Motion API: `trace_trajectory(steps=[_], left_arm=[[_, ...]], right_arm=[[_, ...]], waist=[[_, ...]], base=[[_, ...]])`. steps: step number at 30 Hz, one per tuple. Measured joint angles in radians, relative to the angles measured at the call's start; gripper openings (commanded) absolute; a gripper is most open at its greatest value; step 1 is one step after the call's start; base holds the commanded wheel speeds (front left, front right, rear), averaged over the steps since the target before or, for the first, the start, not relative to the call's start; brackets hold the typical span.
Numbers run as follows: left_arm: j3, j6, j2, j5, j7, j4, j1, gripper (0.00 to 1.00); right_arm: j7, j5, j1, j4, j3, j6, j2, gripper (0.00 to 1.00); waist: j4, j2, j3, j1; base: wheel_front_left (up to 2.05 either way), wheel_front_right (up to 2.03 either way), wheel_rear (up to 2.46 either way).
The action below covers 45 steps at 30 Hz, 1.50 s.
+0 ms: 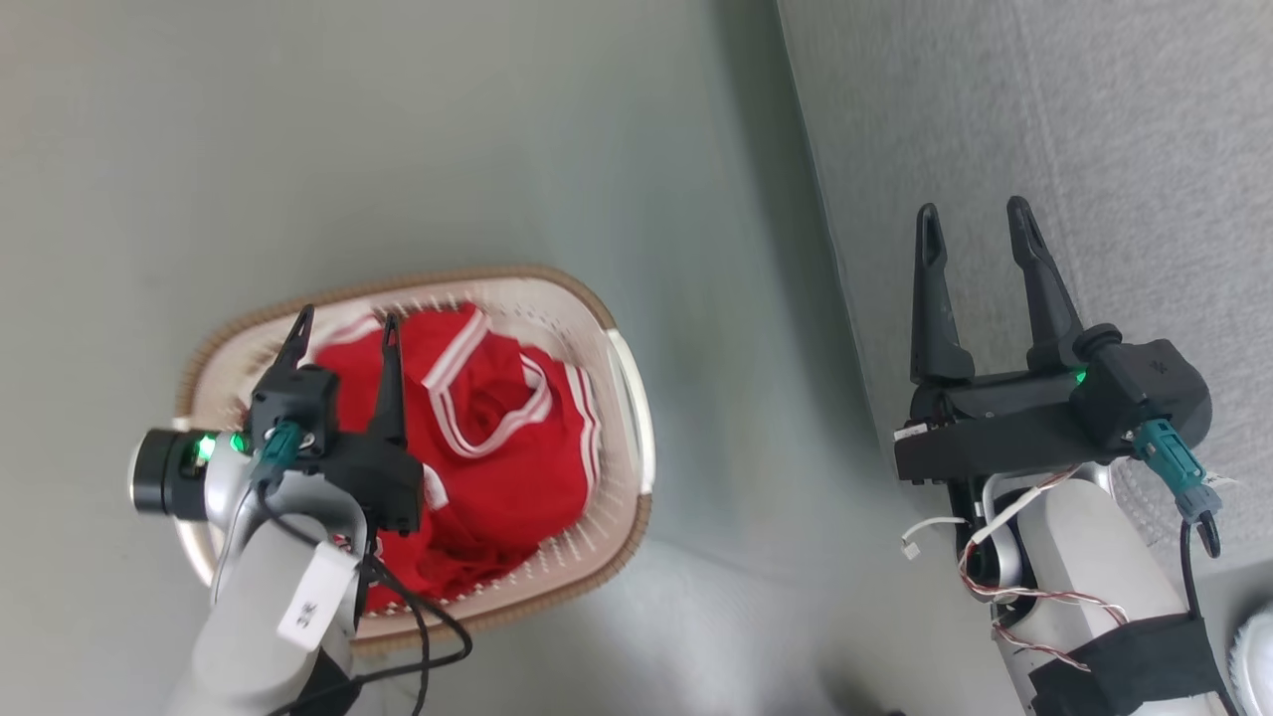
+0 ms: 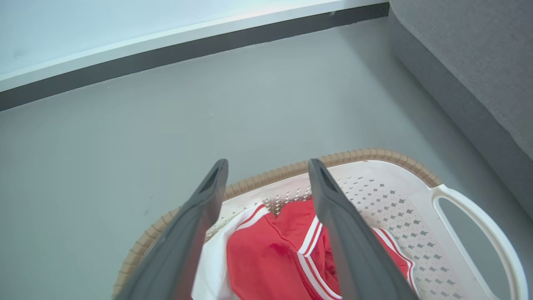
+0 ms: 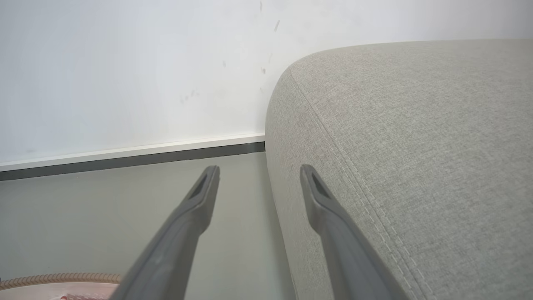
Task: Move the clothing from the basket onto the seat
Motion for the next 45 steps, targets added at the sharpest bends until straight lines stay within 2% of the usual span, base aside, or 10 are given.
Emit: trace_trajectory(steps=[20,32,45], left_arm=[[0.080,0.005,-0.023,-0.090,0.000,-0.265,0.274,1.00],[0.121,0.014,-0.024,-0.102,0.000,-0.366,0.454,1.00],[0.114,0.015,-0.024,-0.102,0.000,-0.461,0.644,1.00]], right_arm=[[0.000,-0.026,0.141,0.036,-0.023,0.021,-0.029,1.00],[0.000,-0.026,0.270,0.045,-0.028,0.030,-0.030,1.00],[0.000,-0.026,0.425,0.019,-0.028,0.039,-0.045,1.00]], waist=[[0.086,-0.0001,-0.310,0.0000],[0.106,-0.0001,-0.491,0.0000],[0.112,-0.0001,-0.692,0.0000]], base=[[0.00,0.00,0.00],[0.00,0.00,0.00],[0.00,0.00,0.00]])
